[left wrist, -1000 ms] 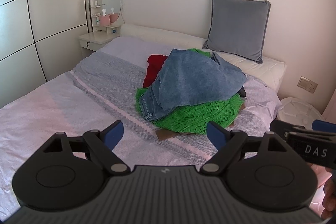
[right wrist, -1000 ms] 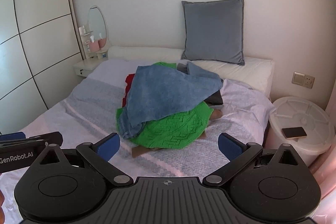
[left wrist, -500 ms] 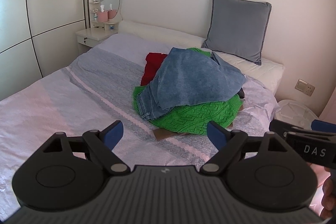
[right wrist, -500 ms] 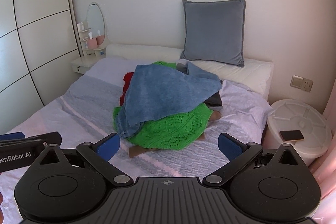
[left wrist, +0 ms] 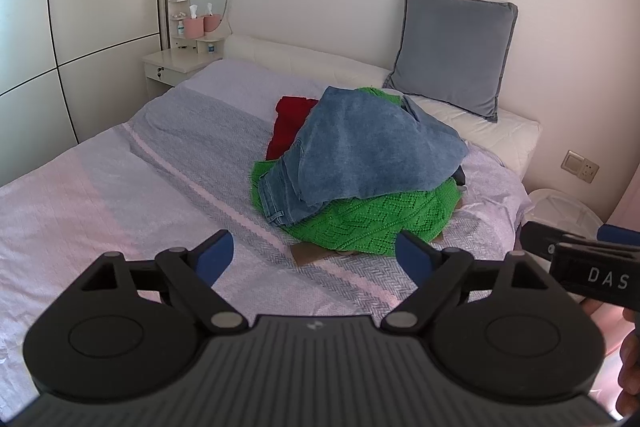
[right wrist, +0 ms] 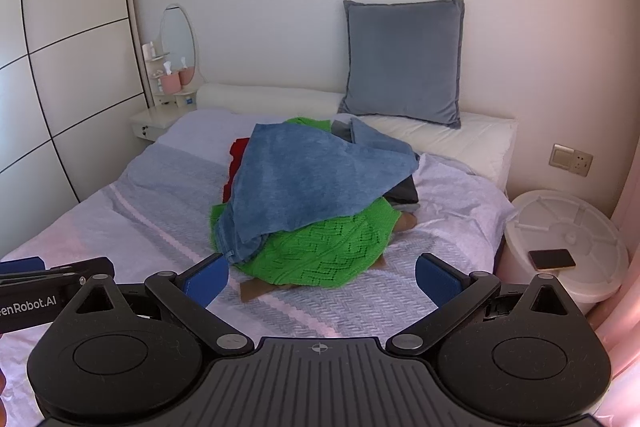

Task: Fold clothes
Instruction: 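Approach the clothes pile with both tools open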

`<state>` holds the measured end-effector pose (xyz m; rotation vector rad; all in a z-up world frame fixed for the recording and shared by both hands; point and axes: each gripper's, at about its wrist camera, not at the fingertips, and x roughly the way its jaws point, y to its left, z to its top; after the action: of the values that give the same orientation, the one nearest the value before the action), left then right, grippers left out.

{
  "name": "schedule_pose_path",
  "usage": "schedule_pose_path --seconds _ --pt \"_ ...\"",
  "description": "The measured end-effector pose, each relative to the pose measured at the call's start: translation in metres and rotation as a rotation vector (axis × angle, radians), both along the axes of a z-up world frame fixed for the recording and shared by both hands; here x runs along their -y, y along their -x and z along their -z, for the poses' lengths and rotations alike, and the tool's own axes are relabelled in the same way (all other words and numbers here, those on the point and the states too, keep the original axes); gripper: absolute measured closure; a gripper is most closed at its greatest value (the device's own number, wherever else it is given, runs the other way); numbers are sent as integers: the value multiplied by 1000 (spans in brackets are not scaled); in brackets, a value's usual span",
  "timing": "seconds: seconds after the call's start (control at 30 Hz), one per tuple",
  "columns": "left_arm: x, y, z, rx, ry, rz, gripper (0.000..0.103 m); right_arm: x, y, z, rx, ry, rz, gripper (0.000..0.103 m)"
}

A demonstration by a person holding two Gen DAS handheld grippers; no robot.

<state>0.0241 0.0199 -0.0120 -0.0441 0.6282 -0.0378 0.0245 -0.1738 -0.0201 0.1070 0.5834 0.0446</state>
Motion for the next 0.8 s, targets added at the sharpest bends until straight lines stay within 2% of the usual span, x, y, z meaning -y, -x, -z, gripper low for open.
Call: schedule_pose_path --seconds 0.5,0.67,0.8 --pt "0 -14 8 -30 5 -21 17 6 -13 4 26 4 -21 1" --pt "-2 -22 14 -44 3 -45 17 4 -19 11 78 52 -58 1" --pt "-4 -31 18 -53 2 -69 17 -3 -25 22 132 134 -115 1"
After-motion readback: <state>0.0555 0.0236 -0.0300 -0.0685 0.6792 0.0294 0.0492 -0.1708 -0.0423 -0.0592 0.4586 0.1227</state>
